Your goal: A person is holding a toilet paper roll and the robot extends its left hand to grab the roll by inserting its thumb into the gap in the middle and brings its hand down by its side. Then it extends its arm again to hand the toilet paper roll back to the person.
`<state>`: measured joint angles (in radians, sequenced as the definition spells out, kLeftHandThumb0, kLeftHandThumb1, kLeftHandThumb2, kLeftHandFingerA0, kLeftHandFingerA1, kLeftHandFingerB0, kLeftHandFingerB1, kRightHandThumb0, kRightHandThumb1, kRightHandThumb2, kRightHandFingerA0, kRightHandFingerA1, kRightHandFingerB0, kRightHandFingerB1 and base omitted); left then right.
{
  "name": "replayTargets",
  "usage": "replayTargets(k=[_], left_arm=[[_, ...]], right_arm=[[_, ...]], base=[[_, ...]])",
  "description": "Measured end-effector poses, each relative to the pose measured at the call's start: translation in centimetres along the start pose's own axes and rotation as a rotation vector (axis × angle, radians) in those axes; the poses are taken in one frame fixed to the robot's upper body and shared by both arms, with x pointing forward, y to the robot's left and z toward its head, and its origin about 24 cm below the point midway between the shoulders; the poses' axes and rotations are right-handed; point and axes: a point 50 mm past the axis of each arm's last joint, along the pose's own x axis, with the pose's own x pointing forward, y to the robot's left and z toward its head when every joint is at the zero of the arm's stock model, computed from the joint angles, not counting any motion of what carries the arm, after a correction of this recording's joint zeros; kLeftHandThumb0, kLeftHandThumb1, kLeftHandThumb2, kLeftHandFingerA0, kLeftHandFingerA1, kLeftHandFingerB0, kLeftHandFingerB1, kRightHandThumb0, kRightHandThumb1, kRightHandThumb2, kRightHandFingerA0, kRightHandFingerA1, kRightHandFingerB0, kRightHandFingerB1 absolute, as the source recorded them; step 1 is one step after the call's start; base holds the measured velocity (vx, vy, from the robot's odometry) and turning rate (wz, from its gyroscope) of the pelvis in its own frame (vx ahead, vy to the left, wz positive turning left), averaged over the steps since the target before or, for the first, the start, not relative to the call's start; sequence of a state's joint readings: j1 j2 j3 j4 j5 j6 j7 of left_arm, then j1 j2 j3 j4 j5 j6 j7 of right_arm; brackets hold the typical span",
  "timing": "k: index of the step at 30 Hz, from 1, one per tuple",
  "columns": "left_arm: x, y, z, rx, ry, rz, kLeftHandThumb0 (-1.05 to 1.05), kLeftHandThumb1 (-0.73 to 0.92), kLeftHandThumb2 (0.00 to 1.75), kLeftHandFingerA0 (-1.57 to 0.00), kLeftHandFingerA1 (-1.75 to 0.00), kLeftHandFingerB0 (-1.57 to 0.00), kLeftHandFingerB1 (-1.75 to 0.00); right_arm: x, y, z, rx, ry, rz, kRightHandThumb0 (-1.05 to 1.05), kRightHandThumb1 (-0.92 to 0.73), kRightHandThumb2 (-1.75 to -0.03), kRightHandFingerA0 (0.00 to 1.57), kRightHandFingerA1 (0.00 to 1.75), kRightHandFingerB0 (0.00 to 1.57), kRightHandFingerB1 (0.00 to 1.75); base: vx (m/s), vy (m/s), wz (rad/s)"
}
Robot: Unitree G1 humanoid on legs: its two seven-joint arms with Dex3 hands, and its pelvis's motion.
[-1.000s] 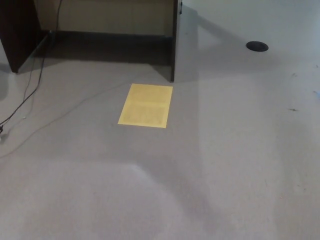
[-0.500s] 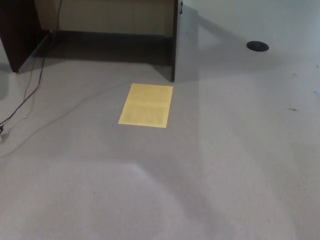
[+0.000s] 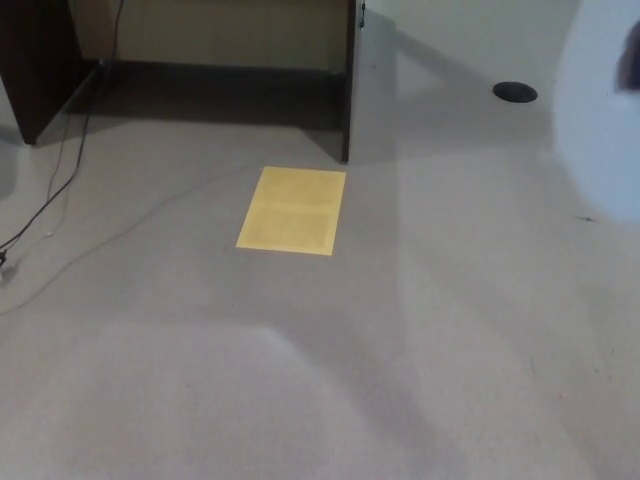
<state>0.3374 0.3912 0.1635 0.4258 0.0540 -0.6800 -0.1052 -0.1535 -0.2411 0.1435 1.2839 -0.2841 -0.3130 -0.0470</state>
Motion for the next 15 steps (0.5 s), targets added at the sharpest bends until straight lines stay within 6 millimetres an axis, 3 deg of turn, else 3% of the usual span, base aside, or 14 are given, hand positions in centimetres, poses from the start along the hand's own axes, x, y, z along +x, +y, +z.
replayTargets(k=[1, 2, 7, 8, 9, 11, 12, 13, 15], left_arm=[[0.5, 0.1, 0.9, 0.004, -0.043, 0.003, -0.48, 0.41, 0.65, -0.29, -0.43, -0.20, -0.36], [1.1, 0.3, 1.8, 0.009, -0.090, 0.008, -0.48, 0.41, 0.65, -0.29, -0.43, -0.20, -0.36], [3.2, 0.9, 6.7, 0.035, -0.300, 0.028, -0.44, 0.42, 0.64, -0.24, -0.41, -0.17, -0.34], [3.5, 1.1, 7.9, 0.040, -0.347, 0.031, -0.23, 0.33, 0.88, -0.12, -0.51, -0.10, -0.51], [3.7, 1.1, 8.9, 0.043, -0.387, 0.033, -0.46, 0.42, 0.64, -0.25, -0.41, -0.18, -0.35], [4.1, 1.2, 10.7, 0.047, -0.455, 0.035, -0.49, 0.41, 0.65, -0.25, -0.41, -0.17, -0.35], [4.4, 1.3, 12.0, 0.048, -0.505, 0.036, -0.50, 0.41, 0.66, -0.25, -0.42, -0.16, -0.35], [4.6, 1.2, 13.2, 0.049, -0.553, 0.036, -0.47, 0.40, 0.63, -0.25, -0.41, -0.16, -0.34], [5.1, 1.2, 15.6, 0.049, -0.641, 0.035, -0.50, 0.39, 0.64, -0.25, -0.40, -0.14, -0.34]], right_arm=[[0.0, 0.0, 0.1, 0.000, -0.002, -0.001, -0.44, -0.52, -0.81, 0.72, 0.68, 0.37, 0.48], [0.1, -0.1, 0.2, -0.001, -0.005, -0.002, -0.37, -0.63, -0.59, 0.76, 0.59, 0.43, 0.35], [0.3, -0.3, 0.7, -0.001, -0.017, -0.007, -0.36, -0.65, -0.59, 0.71, 0.52, 0.41, 0.35], [0.3, -0.3, 0.7, -0.001, -0.018, -0.007, -0.36, -0.65, -0.59, 0.71, 0.53, 0.41, 0.35], [0.3, -0.3, 0.7, -0.001, -0.018, -0.007, -0.37, -0.64, -0.58, 0.73, 0.54, 0.42, 0.35], [0.3, -0.3, 0.7, -0.001, -0.018, -0.007, -0.36, -0.64, -0.59, 0.74, 0.55, 0.43, 0.35], [0.3, -0.3, 0.8, -0.002, -0.020, -0.008, -0.43, -0.53, -0.81, 0.69, 0.65, 0.36, 0.47], [0.3, -0.4, 0.9, -0.002, -0.022, -0.009, -0.35, -0.64, -0.59, 0.73, 0.53, 0.42, 0.35], [0.4, -0.5, 1.1, -0.003, -0.029, -0.011, -0.36, -0.64, -0.59, 0.73, 0.54, 0.42, 0.35]], base=[[0.00, 0.000, 0.00], [0.00, 0.000, 0.00], [0.00, 0.000, 0.00], [0.00, 0.000, 0.00], [0.00, 0.000, 0.00], [0.00, 0.000, 0.00], [0.00, 0.000, 0.00], [0.00, 0.000, 0.00], [0.00, 0.000, 0.00]])
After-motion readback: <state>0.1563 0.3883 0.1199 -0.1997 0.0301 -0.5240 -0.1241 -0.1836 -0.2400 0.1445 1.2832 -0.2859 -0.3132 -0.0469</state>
